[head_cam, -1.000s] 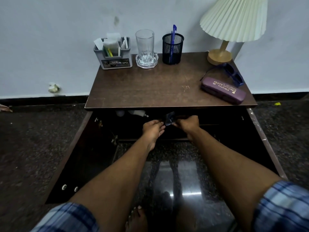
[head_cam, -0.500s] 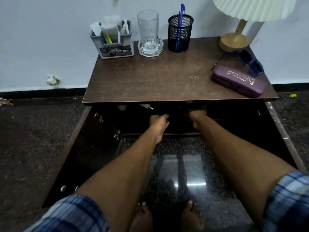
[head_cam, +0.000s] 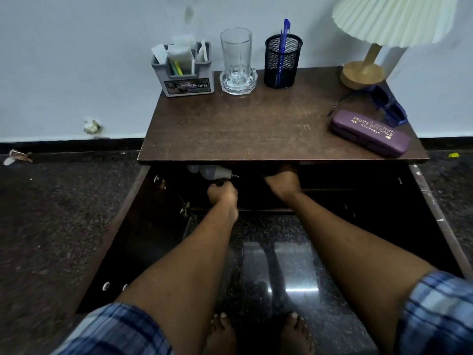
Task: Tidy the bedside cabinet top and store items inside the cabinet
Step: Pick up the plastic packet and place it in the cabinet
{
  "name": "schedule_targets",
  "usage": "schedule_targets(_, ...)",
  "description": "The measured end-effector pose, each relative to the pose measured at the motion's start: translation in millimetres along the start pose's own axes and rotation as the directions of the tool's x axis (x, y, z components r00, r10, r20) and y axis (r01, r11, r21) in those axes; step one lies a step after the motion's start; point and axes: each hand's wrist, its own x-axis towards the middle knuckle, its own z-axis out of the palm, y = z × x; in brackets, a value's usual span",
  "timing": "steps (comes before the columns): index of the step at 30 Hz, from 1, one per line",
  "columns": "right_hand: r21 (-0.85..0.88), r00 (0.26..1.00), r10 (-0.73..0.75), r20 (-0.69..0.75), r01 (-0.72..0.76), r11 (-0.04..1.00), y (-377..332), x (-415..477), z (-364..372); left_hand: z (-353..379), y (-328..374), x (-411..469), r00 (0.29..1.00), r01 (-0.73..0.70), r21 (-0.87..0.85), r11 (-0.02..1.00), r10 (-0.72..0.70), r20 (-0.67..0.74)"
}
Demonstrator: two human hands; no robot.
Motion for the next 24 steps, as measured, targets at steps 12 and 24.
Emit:
schedule_targets(12, -0.283, 0.936, 0.001, 0.352, 0.105, 0.953, -19.8, 10.1, 58.0, -14.5, 13.1, 20.7, 0.996, 0.071, -0.069, 0.995, -0.067, 0.061)
schedule_targets(24, -0.316, 0.934, 0.101, 0.341, 0.012, 0.949, -30.1, 12.2, 72.2, -10.9, 17.1, 21.7, 0.974, 0.065, 0.003, 0.998, -0.064, 0.216)
